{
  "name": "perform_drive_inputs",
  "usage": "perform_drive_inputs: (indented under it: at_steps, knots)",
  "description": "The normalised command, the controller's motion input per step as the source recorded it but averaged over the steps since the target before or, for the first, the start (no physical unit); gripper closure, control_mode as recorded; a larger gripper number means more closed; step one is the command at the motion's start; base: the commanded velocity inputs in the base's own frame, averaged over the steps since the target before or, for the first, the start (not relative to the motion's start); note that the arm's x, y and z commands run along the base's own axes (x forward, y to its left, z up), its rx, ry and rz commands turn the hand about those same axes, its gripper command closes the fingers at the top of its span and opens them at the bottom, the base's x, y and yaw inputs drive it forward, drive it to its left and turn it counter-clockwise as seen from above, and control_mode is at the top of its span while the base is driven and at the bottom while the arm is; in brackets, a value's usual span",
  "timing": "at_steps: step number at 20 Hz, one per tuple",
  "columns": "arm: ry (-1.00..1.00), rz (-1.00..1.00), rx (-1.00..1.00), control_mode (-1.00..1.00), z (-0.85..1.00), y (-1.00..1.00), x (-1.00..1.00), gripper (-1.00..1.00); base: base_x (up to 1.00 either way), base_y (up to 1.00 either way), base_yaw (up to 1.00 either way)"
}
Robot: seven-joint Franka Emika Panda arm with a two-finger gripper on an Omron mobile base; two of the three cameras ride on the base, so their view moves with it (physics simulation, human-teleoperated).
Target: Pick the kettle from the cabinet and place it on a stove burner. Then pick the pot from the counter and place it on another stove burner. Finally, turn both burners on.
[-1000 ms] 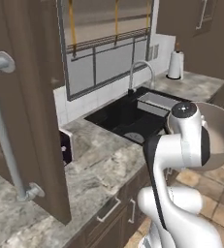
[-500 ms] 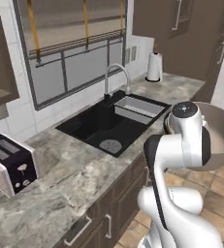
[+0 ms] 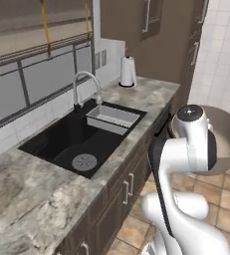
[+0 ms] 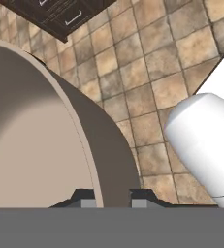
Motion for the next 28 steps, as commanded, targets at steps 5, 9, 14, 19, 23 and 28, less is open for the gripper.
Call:
perform_drive_inputs:
  at_steps: [5, 9, 14, 19, 23, 28]
  knots:
    - [0.00, 0.00, 0.00, 1.00, 0.00, 0.00, 0.00, 1.00, 0.18, -0.21, -0.49]
    - [0.00, 0.00, 0.00, 1.00, 0.00, 0.00, 0.00, 1.00, 0.19, -0.14, -0.57]
    - [0.00, 0.00, 0.00, 1.00, 0.00, 0.00, 0.00, 1.00, 0.19, -0.06, -0.62]
    - [0.00, 0.00, 0.00, 1.00, 0.00, 0.00, 0.00, 1.00, 0.17, 0.00, -0.66]
    - [0.00, 0.00, 0.00, 1.00, 0.00, 0.00, 0.00, 1.00, 0.17, 0.00, -0.67]
    - [0.00, 0.00, 0.00, 1.00, 0.00, 0.00, 0.00, 1.00, 0.14, 0.00, -0.68]
